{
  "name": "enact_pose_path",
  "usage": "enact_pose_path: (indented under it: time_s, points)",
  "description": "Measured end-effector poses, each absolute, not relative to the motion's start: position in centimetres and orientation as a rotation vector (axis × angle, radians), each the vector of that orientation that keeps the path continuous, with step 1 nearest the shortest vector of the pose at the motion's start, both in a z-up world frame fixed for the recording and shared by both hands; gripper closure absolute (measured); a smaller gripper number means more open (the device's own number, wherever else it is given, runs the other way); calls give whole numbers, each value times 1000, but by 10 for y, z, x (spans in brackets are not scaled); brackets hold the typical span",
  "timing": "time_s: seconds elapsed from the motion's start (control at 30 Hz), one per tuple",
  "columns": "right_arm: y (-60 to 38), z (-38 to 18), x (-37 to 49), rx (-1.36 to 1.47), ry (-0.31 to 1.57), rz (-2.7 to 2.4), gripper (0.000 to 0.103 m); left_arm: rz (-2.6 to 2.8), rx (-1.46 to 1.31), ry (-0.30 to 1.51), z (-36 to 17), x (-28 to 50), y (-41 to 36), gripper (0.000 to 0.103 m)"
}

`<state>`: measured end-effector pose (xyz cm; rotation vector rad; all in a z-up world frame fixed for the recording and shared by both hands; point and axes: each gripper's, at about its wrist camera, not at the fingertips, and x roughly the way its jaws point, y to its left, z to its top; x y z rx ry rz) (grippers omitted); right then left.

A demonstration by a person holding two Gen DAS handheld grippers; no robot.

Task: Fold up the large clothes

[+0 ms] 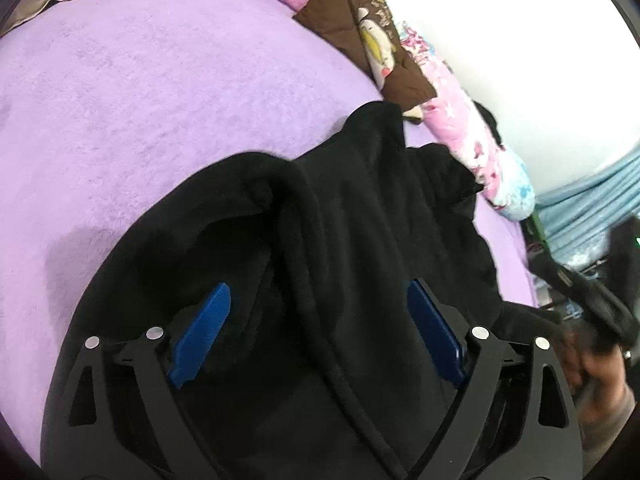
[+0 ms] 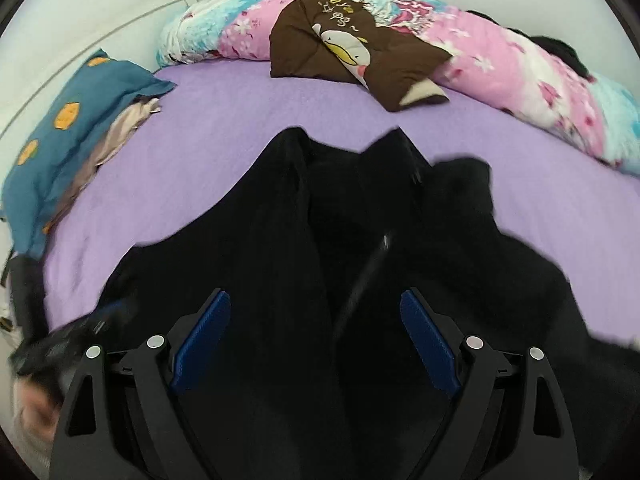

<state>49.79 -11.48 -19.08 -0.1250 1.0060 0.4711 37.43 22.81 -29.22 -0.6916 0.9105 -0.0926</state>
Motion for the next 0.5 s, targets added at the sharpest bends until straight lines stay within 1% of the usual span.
enact_pose_path:
  time_s: [0.2, 0.3, 0.5]
  points:
    - [-159, -183, 429, -21, 1006, 428, 17, -55, -627, 900, -286, 368, 214, 16]
    - [-168, -193, 402, 5, 1033, 424, 17, -60, -513, 876, -273, 353, 191, 16]
    - [-172, -225, 347, -18, 1078, 448, 17, -111, -419, 829, -254, 325, 160, 16]
